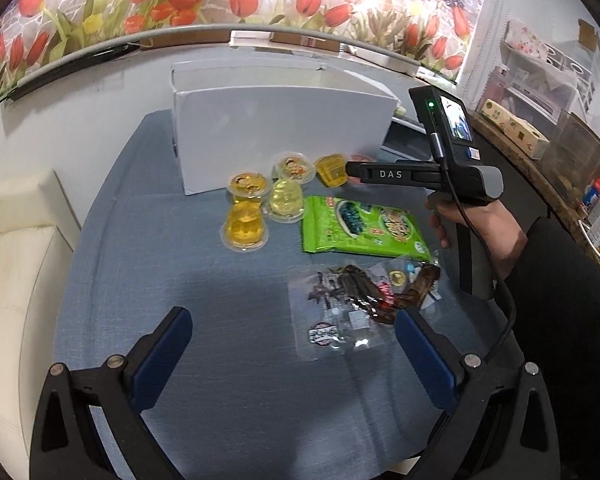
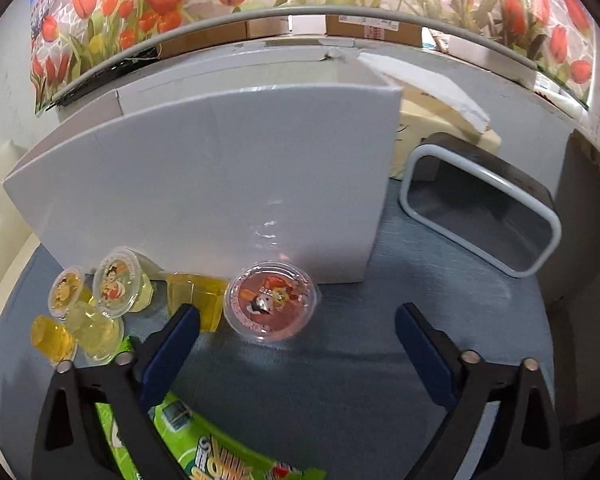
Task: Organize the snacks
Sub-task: 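Move both grippers back over the remaining snacks on the table, then grasp the pink-lidded jelly cup with the right gripper while the left gripper grasps a yellow jelly cup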
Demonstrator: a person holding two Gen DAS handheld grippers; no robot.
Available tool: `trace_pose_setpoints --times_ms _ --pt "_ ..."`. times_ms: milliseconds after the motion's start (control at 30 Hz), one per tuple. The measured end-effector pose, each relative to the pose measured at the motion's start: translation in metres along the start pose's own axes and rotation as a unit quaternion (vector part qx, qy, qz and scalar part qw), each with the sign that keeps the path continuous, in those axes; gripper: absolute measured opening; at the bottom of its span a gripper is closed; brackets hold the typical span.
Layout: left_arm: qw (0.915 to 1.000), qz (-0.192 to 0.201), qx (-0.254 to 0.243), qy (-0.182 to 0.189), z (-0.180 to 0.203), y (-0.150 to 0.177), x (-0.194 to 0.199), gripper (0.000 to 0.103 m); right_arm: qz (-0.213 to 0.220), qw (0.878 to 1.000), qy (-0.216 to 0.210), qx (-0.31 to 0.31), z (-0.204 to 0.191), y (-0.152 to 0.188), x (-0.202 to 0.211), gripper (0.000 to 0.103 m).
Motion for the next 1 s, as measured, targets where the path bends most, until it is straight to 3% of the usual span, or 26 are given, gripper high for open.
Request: trace_pose_setpoints --times_ms 100,167,300,633,1000 --pt "1.0 -0.003 0.007 -0.001 -0.004 0.0 -0.003 0.103 0.006 1.0 -0.002 -0.006 0.003 -0.006 -0.004 0.093" --pt "0.9999 -0.004 0.009 -0.003 -0.006 0.0 -0.006 0.103 -0.012 1.0 -0.01 -0.003 0.004 -0.006 -0.011 0.069" --pt "0.9999 -0.009 0.011 -0.002 -0.008 -0.002 -0.011 0.103 -0.02 1.0 -0.012 0.015 0.001 -0.005 -0.015 0.044" --pt "0.9998 -0.009 0.011 -0.012 -0.012 -0.012 -0.022 0.103 0.002 0.999 -0.017 0.033 -0.007 0.011 0.01 0.042" --pt "0.9992 -0.003 0.023 -0.032 -0.034 -0.053 -0.054 0.103 0.037 0.998 -0.05 0.026 -0.012 0.058 0.076 0.042"
Point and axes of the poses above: each gripper's, at about its wrist camera, not at the fingertips, and x roughly against the way its jaws point, z to its right, y to its underside, the point moved 10 cm from there along -x, roughly the way its jaws point, and after that the axes turned 15 degrees about -z, right-handed, at the moved point
